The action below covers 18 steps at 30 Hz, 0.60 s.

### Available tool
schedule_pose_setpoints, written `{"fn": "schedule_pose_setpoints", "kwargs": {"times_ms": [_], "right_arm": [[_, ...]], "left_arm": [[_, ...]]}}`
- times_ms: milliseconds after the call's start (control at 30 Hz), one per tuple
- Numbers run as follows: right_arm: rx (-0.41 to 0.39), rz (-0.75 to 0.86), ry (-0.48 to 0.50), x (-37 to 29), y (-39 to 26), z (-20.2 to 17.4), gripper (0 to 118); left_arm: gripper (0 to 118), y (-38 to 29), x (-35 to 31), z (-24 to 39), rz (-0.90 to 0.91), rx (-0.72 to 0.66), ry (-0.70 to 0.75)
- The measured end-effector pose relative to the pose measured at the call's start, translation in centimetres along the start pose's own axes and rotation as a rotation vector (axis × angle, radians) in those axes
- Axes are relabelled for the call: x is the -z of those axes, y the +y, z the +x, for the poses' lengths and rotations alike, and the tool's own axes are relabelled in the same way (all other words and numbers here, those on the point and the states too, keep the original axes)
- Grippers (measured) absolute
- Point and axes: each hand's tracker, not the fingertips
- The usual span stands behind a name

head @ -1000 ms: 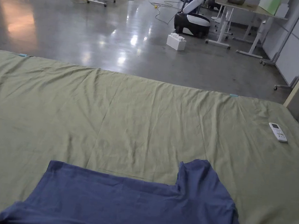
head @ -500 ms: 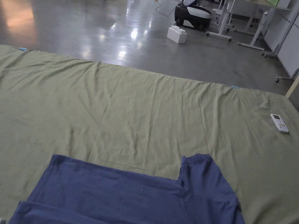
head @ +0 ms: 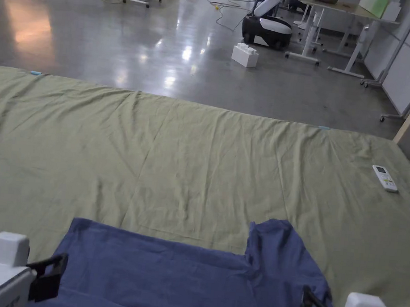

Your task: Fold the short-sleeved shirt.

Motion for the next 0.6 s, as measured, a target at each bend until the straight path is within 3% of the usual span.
{"fn": "schedule_pose_setpoints", "kwargs": {"times_ms": [100, 167, 200, 267, 300, 367, 433, 600], "right_arm": [[0.061, 0.13, -0.006, -0.1, 2.0, -0.9, 84], [0.06, 0.199, -0.008, -0.2, 3.1, -1.6, 82], [0.061, 0.215, -0.012, -0.3, 3.5, -1.9, 72], [0.032, 0.299, -0.018, -0.3, 4.4, -2.6, 37], [0.047, 0.312, -0.013, -0.4, 4.5, -2.7, 17], [0.059, 0.299, -0.013, -0.2, 4.6, -3.0, 14], [0.066, 0.308, -0.001, -0.1, 4.6, -3.2, 2], [0.032, 0.322, 0.012, 0.4, 4.7, -4.1, 1]], "left_arm": [[60, 1.9, -0.6, 1.7, 0.141, -0.002, 0.014], [57, 3.0, -1.1, 2.6, 0.226, -0.017, 0.023], [47, 3.4, -1.3, 3.1, 0.266, -0.015, 0.031], [18, 4.1, -1.7, 4.0, 0.327, -0.005, 0.054], [15, 4.1, -1.4, 4.1, 0.344, -0.004, 0.064], [6, 4.3, -1.4, 4.4, 0.346, -0.006, 0.078], [4, 4.3, -1.7, 4.7, 0.366, -0.017, 0.068], [3, 3.7, -1.8, 3.9, 0.364, -0.01, 0.09]]}}
